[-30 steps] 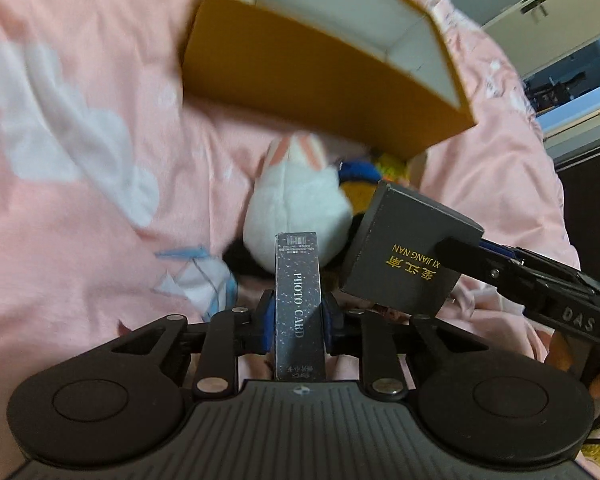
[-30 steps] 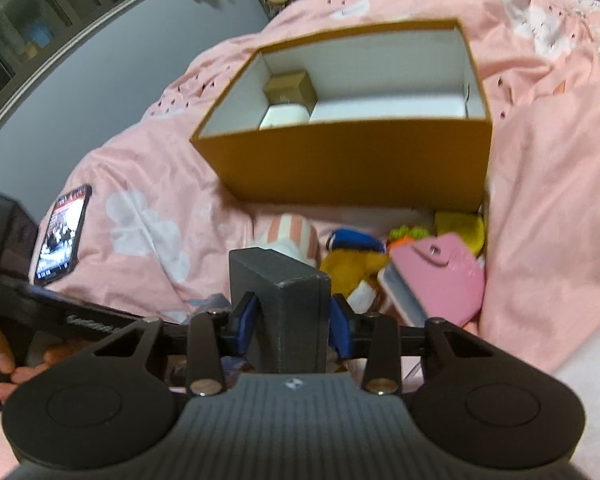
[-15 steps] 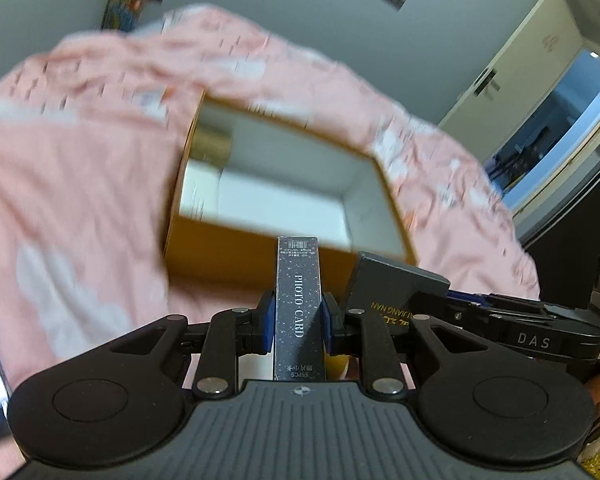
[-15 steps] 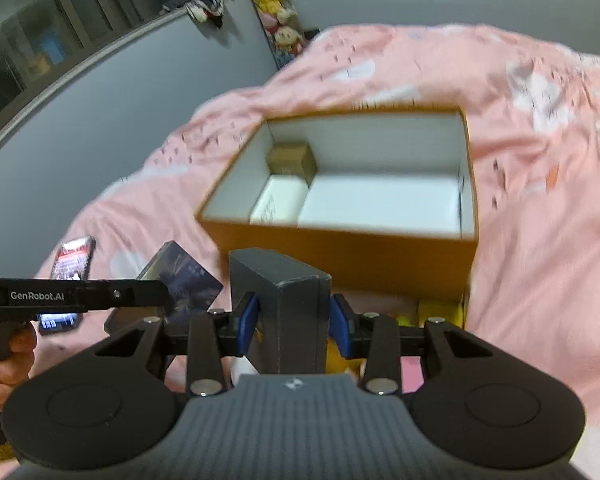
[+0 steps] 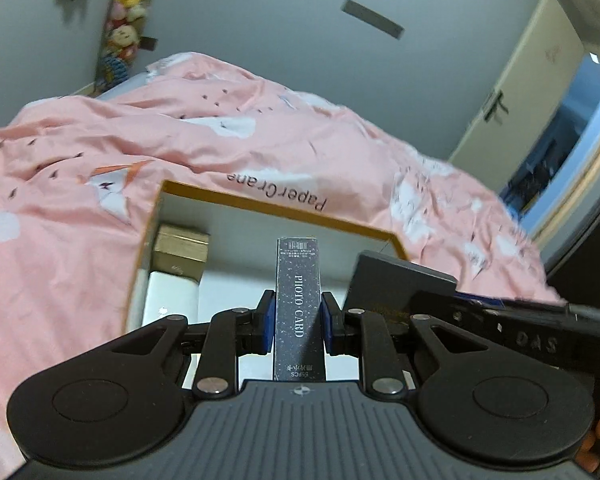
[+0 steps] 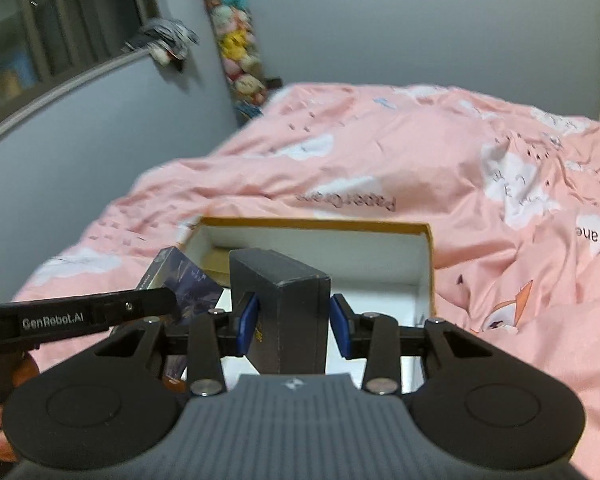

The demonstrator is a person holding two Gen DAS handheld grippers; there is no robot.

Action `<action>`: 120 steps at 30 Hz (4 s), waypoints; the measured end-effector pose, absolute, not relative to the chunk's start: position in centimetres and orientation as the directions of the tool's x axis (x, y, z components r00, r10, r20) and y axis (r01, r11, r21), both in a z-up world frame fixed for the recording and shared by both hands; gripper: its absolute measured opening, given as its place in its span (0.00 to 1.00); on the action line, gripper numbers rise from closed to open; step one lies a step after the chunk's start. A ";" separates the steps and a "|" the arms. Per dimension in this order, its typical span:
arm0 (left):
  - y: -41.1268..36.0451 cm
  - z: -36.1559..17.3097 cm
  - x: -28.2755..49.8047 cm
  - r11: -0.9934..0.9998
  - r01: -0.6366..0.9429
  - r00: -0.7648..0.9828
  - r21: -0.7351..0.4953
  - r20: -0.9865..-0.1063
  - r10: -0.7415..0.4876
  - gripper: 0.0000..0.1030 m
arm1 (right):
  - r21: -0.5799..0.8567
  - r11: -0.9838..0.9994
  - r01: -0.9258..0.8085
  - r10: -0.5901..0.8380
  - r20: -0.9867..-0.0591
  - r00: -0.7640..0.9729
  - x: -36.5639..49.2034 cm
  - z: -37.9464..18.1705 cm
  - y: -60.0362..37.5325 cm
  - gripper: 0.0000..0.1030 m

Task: Organize objects
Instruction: 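Carry the PHOTO CARD box and grey box into the orange box, then open the left tool to drop the card box while the right tool releases the grey box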

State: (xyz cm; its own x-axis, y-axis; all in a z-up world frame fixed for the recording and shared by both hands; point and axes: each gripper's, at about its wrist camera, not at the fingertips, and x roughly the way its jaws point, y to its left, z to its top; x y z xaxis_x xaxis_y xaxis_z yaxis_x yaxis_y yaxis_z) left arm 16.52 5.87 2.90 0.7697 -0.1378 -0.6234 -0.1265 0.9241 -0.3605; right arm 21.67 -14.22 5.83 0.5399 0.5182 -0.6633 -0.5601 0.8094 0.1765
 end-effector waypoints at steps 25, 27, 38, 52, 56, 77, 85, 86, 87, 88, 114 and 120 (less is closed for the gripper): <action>6.4 -6.3 21.0 0.916 -0.192 0.499 -0.353 -0.838 -0.218 0.25 | 0.256 0.805 -0.536 0.461 -0.838 0.293 27.6 -2.1 -12.6 0.40; 6.2 -6.5 21.1 0.928 -0.194 0.484 -0.320 -0.854 -0.193 0.25 | 0.256 0.806 -0.533 0.457 -0.841 0.288 27.7 -2.3 -12.6 0.40; 6.4 -5.8 20.8 0.959 -0.215 0.468 -0.184 -0.881 -0.064 0.34 | 0.240 0.800 -0.550 0.449 -0.848 0.283 27.4 -2.4 -12.2 0.40; 6.3 -4.9 20.7 0.985 -0.133 0.495 -0.111 -0.868 -0.031 0.31 | 0.232 0.791 -0.567 0.419 -0.879 0.225 27.8 -2.4 -11.1 0.40; 7.6 -3.5 20.1 0.970 -0.149 0.548 -0.194 -0.832 -0.082 0.31 | 0.261 0.784 -0.563 0.428 -0.885 0.186 28.3 -2.5 -10.8 0.40; 7.8 -3.3 21.6 0.955 -0.089 0.572 -0.283 -0.799 -0.184 0.27 | 0.474 0.791 -0.386 0.465 -0.877 -0.123 33.3 -7.1 -10.3 0.40; 7.0 -3.6 23.2 0.973 -0.060 0.524 -0.224 -0.836 -0.160 0.27 | 0.382 0.775 -0.503 0.372 -0.920 -0.125 32.2 -8.1 -8.4 0.54; 7.0 -3.8 23.6 0.974 -0.059 0.515 -0.219 -0.843 -0.158 0.27 | 0.375 0.772 -0.513 0.367 -0.922 -0.122 32.1 -7.9 -8.3 0.54; 6.9 -4.0 23.9 0.975 -0.059 0.505 -0.213 -0.849 -0.155 0.27 | 0.359 0.769 -0.529 0.354 -0.928 -0.115 32.0 -7.7 -8.3 0.53; 6.7 -4.2 24.2 0.977 -0.054 0.500 -0.207 -0.852 -0.153 0.27 | 0.342 0.766 -0.544 0.349 -0.932 -0.095 31.9 -7.3 -8.3 0.54; 6.8 -7.9 27.1 0.981 -0.078 0.343 -0.179 -0.929 -0.143 0.18 | 0.360 0.732 -0.578 0.411 -0.910 -0.045 32.9 -7.5 -8.7 0.34; 6.3 -4.0 23.7 0.984 -0.047 0.519 -0.171 -0.846 -0.123 0.18 | 0.331 0.722 -0.608 0.438 -0.898 0.031 30.8 -5.5 -9.5 0.34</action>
